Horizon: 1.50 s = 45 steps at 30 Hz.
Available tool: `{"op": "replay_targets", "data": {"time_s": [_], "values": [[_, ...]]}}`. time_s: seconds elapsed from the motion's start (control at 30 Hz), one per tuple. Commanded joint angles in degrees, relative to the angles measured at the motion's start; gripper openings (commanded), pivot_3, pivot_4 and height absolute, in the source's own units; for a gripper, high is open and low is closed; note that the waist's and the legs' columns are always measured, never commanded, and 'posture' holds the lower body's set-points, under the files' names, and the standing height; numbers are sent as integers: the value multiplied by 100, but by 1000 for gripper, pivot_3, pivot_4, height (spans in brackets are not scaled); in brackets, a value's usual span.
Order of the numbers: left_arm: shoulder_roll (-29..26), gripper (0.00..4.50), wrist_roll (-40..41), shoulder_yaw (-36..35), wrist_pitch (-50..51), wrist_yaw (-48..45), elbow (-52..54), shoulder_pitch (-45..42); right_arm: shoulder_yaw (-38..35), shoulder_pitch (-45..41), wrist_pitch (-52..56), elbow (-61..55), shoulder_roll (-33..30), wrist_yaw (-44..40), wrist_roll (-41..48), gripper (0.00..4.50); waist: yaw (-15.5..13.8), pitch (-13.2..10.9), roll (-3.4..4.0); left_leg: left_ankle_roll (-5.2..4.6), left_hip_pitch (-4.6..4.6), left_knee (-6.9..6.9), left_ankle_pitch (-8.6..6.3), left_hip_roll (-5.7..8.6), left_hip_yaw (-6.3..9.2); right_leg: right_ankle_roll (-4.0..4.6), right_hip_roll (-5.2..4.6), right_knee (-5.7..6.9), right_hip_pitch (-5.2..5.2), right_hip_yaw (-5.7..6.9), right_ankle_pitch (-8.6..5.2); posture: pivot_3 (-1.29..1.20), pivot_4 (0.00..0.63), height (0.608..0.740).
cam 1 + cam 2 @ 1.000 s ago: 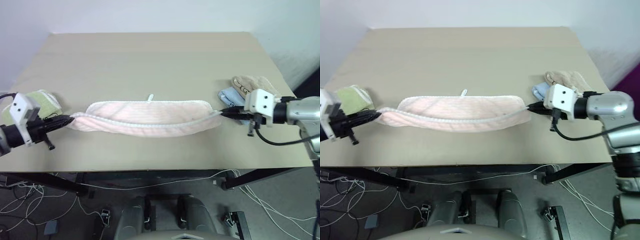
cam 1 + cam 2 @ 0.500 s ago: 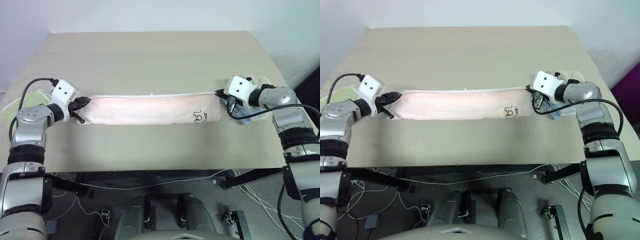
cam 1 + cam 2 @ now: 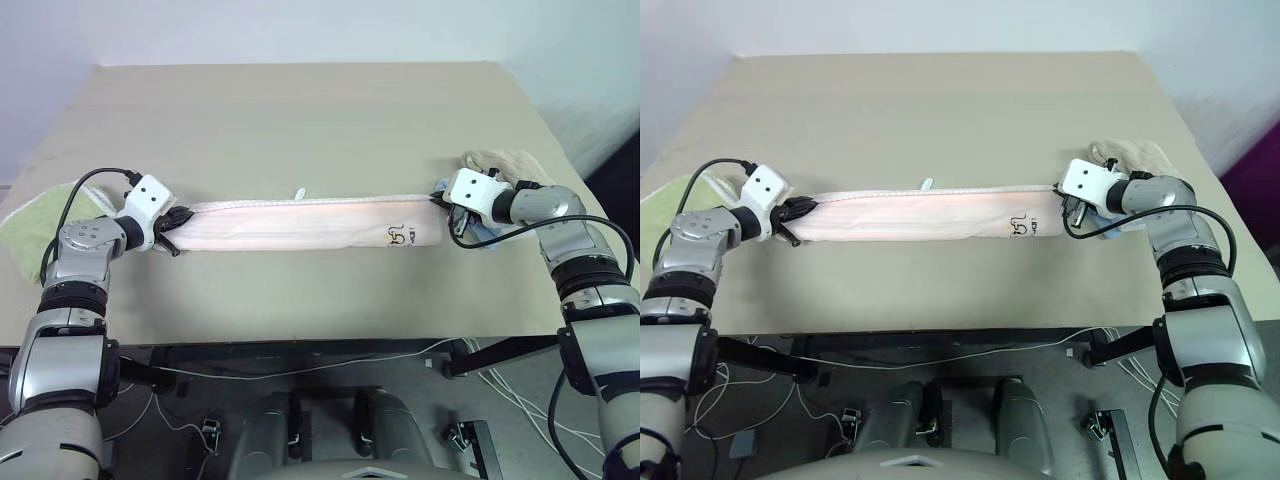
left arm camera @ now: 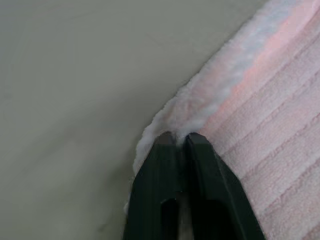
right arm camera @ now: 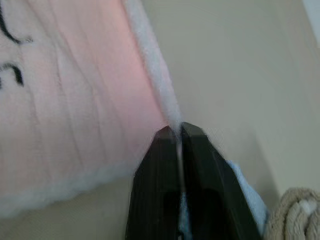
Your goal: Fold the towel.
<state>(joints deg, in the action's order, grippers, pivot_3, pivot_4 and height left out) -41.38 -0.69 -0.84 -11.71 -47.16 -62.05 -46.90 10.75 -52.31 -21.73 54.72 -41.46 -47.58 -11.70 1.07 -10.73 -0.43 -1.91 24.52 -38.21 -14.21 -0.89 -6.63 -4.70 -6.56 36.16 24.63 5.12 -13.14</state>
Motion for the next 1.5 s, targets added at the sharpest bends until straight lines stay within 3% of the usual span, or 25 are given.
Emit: {"op": "replay_targets", "data": {"time_s": [0.03, 0.23, 0.33, 0.57, 0.73, 0.87, 1.03, 1.23, 1.5], "values": [[8, 1692, 89, -182, -113, 106, -50, -125, -120, -206, -113, -22, -75, 231, -48, 1674, 0, 0, 0, 0, 0, 0, 0, 0, 0, 0, 0, 0, 0, -1, 0, 0, 150, 740], [14, 3665, 402, -565, -75, 329, 80, -117, -403, -18, -91, -667, -236, 230, 230, 3673, -2, 0, 0, 0, 0, 0, 0, 0, 3, 0, 0, 0, 0, -2, 0, 0, 150, 740], [-51, 3690, 774, -912, 108, 235, 400, 24, -864, 532, 392, -1866, -229, 204, 792, 4468, -11, -1, -2, 0, 1, 0, 0, -1, 7, 0, 0, -1, 0, -1, 0, 0, 150, 740], [-289, 3690, 963, -1242, 398, 380, 1285, 719, -1522, 2452, 2670, -5191, 10, 240, 2071, 4468, -25, 0, -4, 0, -3, -3, -1, -1, 17, 0, -1, 0, -9, 1, 0, 0, 150, 740], [-369, 3690, 1272, -1514, 652, 378, 2400, 1208, -1882, 3385, 4620, -7038, 681, 900, 3312, 4468, -39, 1, -5, -5, -2, -4, -5, -2, 26, 1, -8, 2, -9, 3, 1, 0, 150, 740], [-301, 3690, 1575, -1446, 950, 35, 3715, 1770, -2403, 3695, 6180, -7831, 1235, 1598, 4644, 4468, -50, 3, -9, -9, -3, -3, -8, 2, 31, 2, -22, 0, -13, 3, 1, 0, 150, 740], [-36, 3690, 1872, -1113, 1260, -429, 5026, 2528, -3047, 4051, 7538, -8220, 2034, 2765, 6397, 4468, -42, 6, -11, -25, -4, 0, -20, 0, 39, 4, -24, -4, -15, 4, 1, 0, 150, 740], [388, 3690, 2038, -725, 1584, -580, 5937, 3145, -3370, 4163, 8153, -7974, 3463, 5145, 7720, 4468, -18, 10, -8, -27, -4, 9, -23, -3, 38, 7, -21, -3, -7, -1, 1, 0, 150, 740], [860, 3690, 2082, -403, 1999, -346, 6676, 3356, -3836, 3706, 7786, -6884, 3749, 6799, 8605, 4468, -30, 12, -7, -33, -4, 8, -23, 5, 36, 6, -11, -6, -11, 4, 2, 0, 150, 740]]}}
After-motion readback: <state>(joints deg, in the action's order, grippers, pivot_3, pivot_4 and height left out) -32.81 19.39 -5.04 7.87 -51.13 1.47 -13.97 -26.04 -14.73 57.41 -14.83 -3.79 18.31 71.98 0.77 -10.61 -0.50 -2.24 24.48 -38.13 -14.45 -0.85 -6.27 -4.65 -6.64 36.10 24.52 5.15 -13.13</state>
